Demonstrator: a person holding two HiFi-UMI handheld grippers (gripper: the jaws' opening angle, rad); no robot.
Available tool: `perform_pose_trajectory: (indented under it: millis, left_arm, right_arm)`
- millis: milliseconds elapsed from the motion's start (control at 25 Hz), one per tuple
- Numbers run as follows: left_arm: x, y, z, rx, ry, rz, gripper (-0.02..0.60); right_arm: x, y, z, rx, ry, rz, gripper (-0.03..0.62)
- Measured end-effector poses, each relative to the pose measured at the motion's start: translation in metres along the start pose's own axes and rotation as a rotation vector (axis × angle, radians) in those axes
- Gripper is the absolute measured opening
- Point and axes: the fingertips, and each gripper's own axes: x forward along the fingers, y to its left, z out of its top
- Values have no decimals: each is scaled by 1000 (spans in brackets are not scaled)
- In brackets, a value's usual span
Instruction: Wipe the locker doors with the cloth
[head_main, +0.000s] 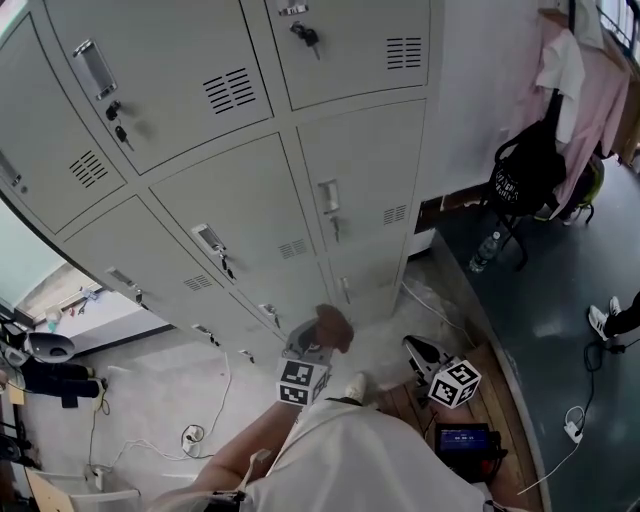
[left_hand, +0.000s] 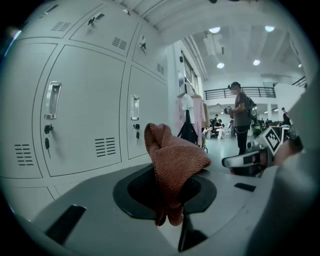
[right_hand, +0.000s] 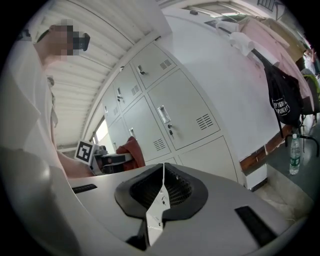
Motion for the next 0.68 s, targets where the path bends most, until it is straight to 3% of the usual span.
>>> perform_pose_trajectory:
  millis: [320,680]
  left_arm:
    - [10,-10,-1,24,9,-30,80]
    - [31,-68,3,49,16,-140,80]
  right_arm:
    - [-19,-1,-6,25,-42,-35,20]
    - [-60,-20,2,33,-86,-99,20]
